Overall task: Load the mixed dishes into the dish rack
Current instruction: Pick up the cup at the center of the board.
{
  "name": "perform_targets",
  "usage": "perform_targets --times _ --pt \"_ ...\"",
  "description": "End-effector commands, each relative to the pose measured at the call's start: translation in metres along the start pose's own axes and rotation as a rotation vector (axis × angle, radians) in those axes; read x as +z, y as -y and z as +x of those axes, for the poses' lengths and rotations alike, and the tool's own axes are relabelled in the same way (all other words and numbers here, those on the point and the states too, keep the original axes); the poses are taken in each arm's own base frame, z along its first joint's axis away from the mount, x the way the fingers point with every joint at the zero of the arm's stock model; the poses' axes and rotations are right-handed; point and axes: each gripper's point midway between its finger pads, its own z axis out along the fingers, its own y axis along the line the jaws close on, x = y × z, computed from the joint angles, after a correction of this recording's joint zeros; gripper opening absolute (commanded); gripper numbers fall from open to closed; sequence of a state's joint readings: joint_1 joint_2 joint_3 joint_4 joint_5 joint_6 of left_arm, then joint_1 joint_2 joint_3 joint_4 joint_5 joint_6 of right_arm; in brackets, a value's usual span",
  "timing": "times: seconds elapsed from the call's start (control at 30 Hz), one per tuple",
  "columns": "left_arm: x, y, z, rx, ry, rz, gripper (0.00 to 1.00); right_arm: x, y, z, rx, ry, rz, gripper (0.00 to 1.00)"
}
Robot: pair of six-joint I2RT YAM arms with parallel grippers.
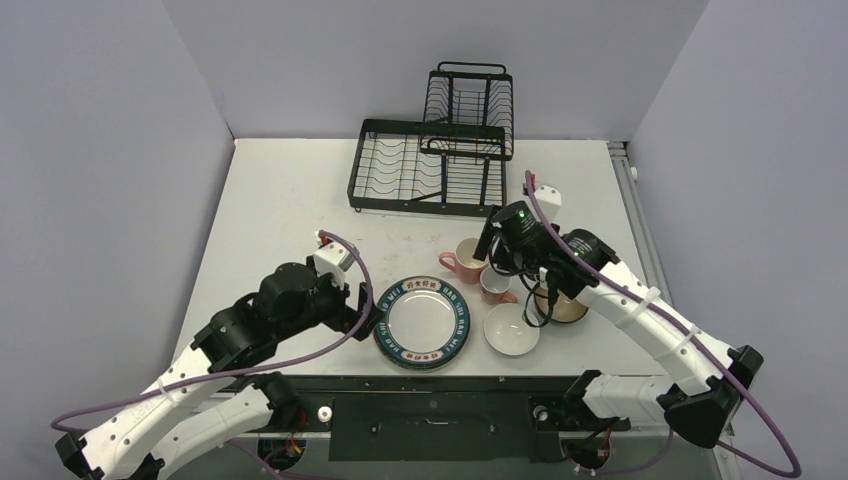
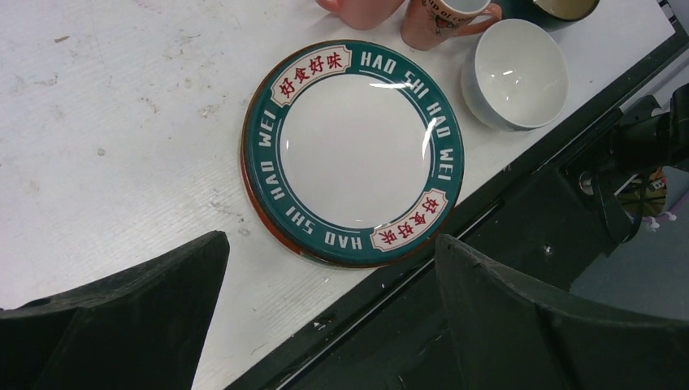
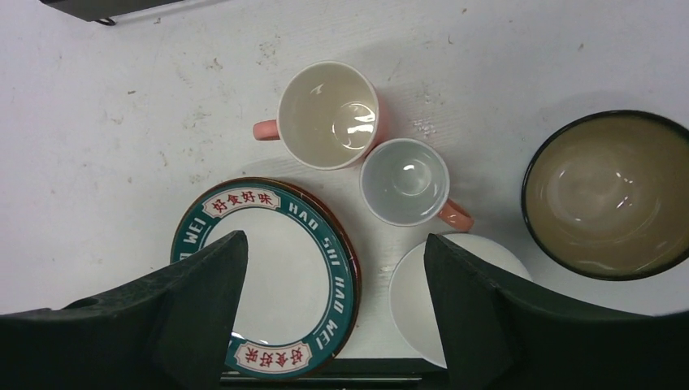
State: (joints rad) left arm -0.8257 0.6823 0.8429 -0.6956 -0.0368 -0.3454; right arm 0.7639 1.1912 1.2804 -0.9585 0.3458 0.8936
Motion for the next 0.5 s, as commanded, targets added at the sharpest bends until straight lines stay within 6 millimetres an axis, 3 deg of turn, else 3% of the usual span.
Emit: perform_targets --times 0.0,0.37,0.47 --pt "-0.002 0.008 -0.007 0.032 0.052 0.058 0.96 0.014 -0.008 0.001 0.141 0.029 0.037 0.74" --pt "-0.002 0.012 0.003 0.035 0.072 0.102 0.96 0.053 0.007 0.026 0.267 -0.001 0.239 0.67" --pt "-0.004 0.009 0.002 0.038 0.089 0.091 0.96 0.063 0.002 0.031 0.281 -0.018 0.252 0.66"
